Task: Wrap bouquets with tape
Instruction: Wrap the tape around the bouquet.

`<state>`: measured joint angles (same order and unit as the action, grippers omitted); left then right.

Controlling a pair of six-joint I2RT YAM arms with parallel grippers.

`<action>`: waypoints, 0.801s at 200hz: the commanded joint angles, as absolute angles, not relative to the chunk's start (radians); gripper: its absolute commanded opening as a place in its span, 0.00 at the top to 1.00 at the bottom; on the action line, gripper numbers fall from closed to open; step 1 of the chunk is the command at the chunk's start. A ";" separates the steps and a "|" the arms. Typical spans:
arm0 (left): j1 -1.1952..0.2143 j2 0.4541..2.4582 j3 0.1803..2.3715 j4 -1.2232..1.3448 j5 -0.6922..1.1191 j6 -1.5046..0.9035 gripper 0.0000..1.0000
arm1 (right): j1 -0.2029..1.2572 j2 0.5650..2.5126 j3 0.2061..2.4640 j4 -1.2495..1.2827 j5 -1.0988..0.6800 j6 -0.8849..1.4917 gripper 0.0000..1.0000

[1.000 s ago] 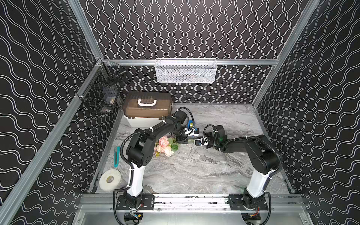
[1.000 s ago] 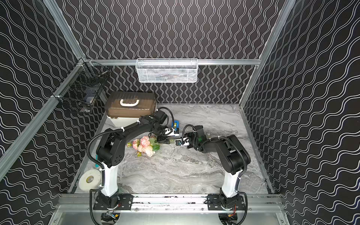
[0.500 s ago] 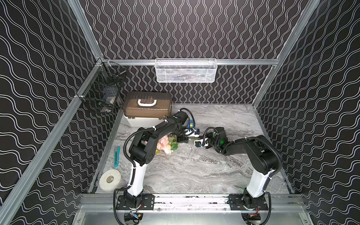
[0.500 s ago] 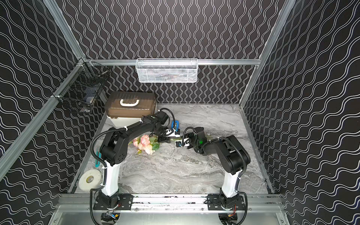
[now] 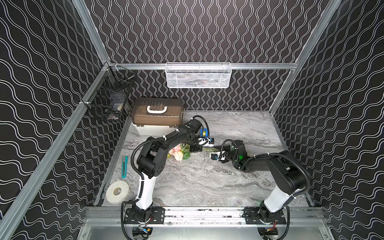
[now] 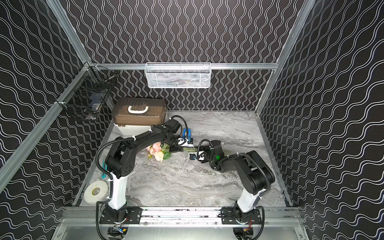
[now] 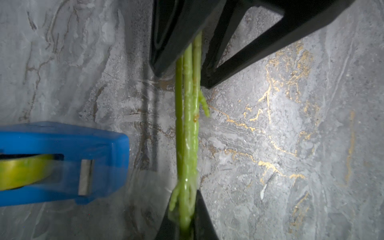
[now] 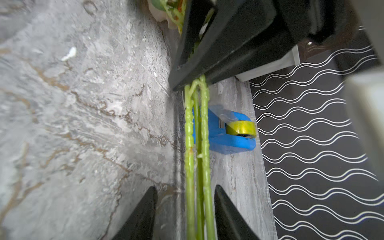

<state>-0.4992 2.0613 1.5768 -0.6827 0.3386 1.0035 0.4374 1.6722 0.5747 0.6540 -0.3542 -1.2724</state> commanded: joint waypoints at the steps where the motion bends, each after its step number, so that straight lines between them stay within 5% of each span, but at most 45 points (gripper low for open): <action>1: -0.517 2.021 1.527 -0.639 0.338 1.057 1.00 | 0.438 1.565 0.569 0.571 -0.337 -1.162 0.53; 55: -0.528 1.916 1.371 -0.414 0.236 1.061 1.00 | 0.354 1.405 0.748 0.076 -0.449 -1.076 0.58; 160: -0.574 1.791 1.081 0.092 0.040 1.163 1.00 | 0.264 1.810 1.396 -0.754 -0.785 -1.099 0.58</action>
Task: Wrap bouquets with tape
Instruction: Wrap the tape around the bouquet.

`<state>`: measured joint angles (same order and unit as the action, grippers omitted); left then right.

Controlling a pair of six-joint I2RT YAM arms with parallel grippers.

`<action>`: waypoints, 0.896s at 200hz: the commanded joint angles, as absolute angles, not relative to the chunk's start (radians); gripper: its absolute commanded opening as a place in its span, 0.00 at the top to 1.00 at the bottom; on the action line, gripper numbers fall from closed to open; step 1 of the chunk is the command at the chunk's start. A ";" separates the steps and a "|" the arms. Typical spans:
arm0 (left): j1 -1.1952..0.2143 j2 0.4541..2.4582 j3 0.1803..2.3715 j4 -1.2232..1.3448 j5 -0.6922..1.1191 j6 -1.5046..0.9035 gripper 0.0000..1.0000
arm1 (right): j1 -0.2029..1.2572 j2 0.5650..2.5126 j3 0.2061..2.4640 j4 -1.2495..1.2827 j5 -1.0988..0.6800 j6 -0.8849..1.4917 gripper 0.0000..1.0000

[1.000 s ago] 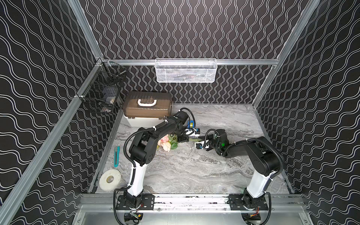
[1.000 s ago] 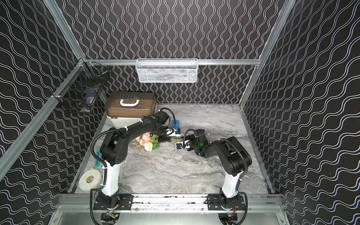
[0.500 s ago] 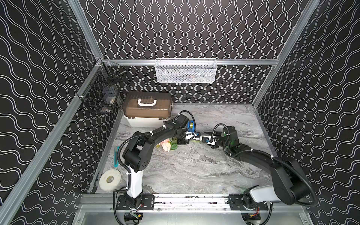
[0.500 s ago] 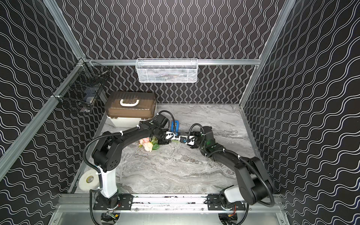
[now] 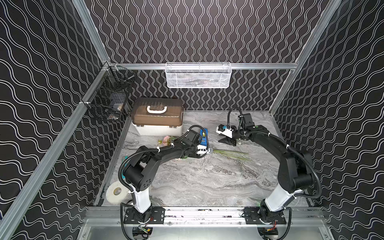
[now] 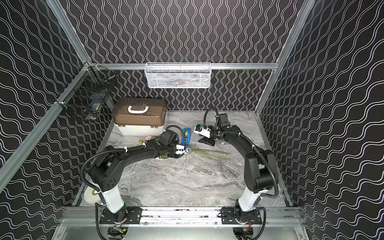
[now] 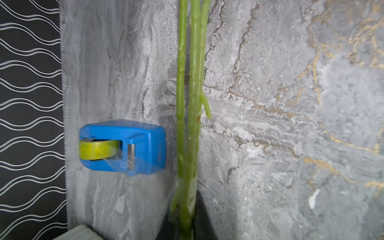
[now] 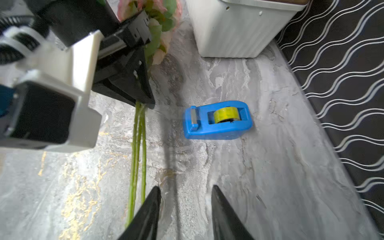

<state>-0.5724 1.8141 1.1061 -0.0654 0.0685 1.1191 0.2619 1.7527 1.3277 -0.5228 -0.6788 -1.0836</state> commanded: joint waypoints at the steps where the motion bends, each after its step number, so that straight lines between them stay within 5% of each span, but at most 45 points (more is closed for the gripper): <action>1: -0.575 1.789 1.078 0.093 0.041 1.163 1.00 | 0.264 1.813 1.398 -0.757 -0.786 -1.099 0.58; 179: -0.608 1.747 0.877 0.554 -0.088 1.287 1.00 | 0.319 2.118 1.706 -0.994 -0.686 -1.059 0.54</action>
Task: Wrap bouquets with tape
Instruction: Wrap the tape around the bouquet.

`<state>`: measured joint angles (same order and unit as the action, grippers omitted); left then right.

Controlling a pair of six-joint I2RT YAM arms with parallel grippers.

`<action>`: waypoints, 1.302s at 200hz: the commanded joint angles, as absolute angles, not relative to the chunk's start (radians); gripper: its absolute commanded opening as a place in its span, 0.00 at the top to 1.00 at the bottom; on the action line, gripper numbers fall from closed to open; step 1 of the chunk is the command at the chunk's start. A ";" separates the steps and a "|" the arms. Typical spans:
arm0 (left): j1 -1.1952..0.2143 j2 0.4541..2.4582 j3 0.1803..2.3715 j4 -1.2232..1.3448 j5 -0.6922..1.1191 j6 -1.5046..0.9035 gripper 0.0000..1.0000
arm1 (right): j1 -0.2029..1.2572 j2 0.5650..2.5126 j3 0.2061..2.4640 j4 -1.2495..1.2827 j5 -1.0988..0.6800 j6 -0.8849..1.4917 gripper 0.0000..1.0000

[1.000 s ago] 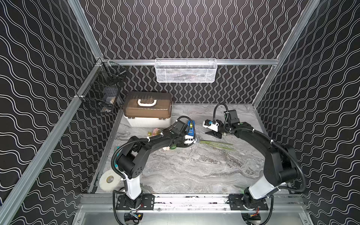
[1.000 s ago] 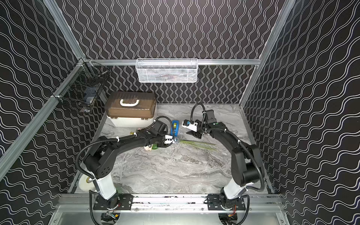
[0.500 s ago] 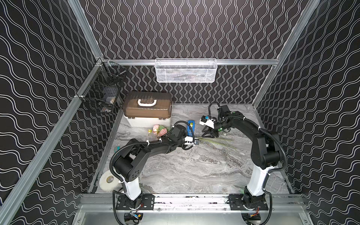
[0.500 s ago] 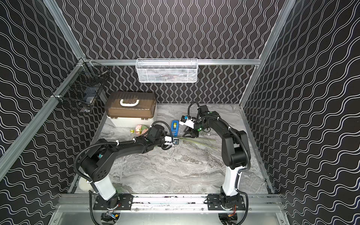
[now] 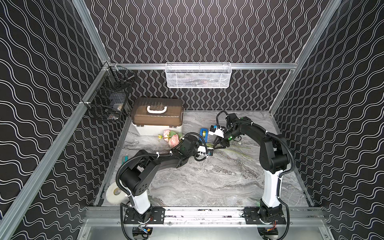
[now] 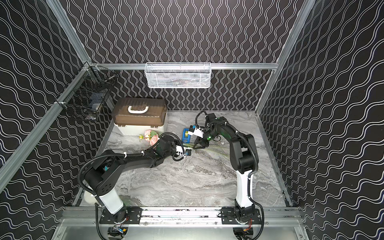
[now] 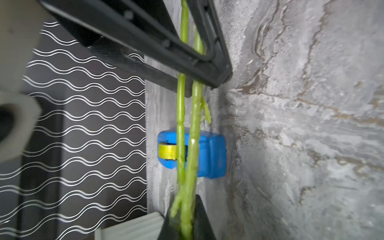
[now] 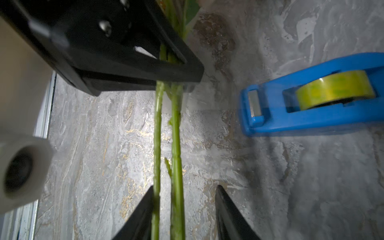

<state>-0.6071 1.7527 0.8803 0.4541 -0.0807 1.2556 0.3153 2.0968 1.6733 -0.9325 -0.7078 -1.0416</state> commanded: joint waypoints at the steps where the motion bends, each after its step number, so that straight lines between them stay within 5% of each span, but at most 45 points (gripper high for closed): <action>1: -0.608 1.748 0.877 0.553 -0.088 1.288 1.00 | 0.318 2.120 1.707 -0.995 -0.685 -1.062 0.54; 57: -0.610 1.766 0.867 0.607 -0.097 1.290 1.00 | 0.332 2.161 1.737 -1.042 -0.705 -1.135 0.64; 106: -0.610 1.760 0.868 0.589 -0.093 1.280 1.00 | 0.342 2.139 1.735 -1.009 -0.704 -1.172 1.00; 117: -0.610 1.756 0.863 0.584 -0.085 1.269 1.00 | 0.345 2.131 1.731 -1.001 -0.692 -1.183 1.00; 154: -0.604 1.713 0.824 0.592 -0.044 1.203 0.45 | 0.348 2.068 1.645 -0.899 -0.652 -1.206 1.00; 176: -0.600 1.631 0.821 0.440 0.029 1.159 0.30 | 0.351 2.031 1.579 -0.836 -0.645 -1.239 1.00; 260: -0.501 1.513 1.083 -0.342 0.340 1.112 0.42 | 0.406 1.874 1.263 -0.343 -0.556 -1.225 1.00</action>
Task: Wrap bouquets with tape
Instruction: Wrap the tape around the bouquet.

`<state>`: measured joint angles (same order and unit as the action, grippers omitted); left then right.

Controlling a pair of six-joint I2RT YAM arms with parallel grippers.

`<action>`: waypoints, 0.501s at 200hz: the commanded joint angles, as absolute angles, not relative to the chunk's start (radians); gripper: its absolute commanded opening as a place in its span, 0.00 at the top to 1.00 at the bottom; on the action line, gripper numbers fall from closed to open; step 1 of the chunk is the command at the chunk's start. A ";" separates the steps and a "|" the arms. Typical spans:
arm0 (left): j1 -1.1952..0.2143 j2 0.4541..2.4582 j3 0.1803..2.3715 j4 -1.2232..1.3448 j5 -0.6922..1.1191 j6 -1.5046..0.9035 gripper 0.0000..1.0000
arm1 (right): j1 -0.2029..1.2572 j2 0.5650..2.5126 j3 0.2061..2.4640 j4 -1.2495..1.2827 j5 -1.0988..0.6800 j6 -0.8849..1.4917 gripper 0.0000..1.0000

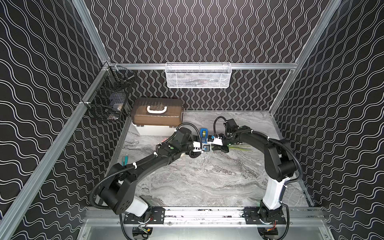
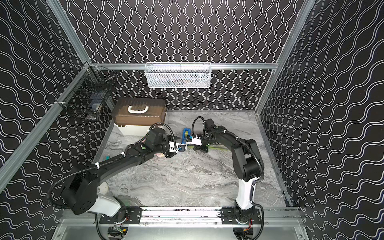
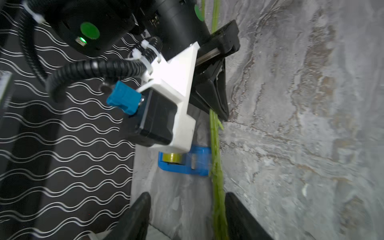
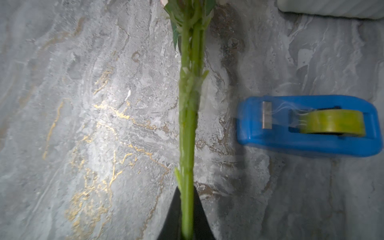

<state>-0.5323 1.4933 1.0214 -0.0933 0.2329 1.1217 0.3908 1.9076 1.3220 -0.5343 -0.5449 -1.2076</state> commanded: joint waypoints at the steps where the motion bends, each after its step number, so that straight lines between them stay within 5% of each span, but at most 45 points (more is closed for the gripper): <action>1: -0.500 1.515 1.084 -0.347 0.341 1.112 0.42 | 0.406 1.873 1.259 -0.338 -0.556 -1.224 1.00; 100: -0.484 1.837 1.481 -0.776 0.366 1.093 0.43 | 0.432 1.781 0.916 0.247 -0.453 -1.291 1.00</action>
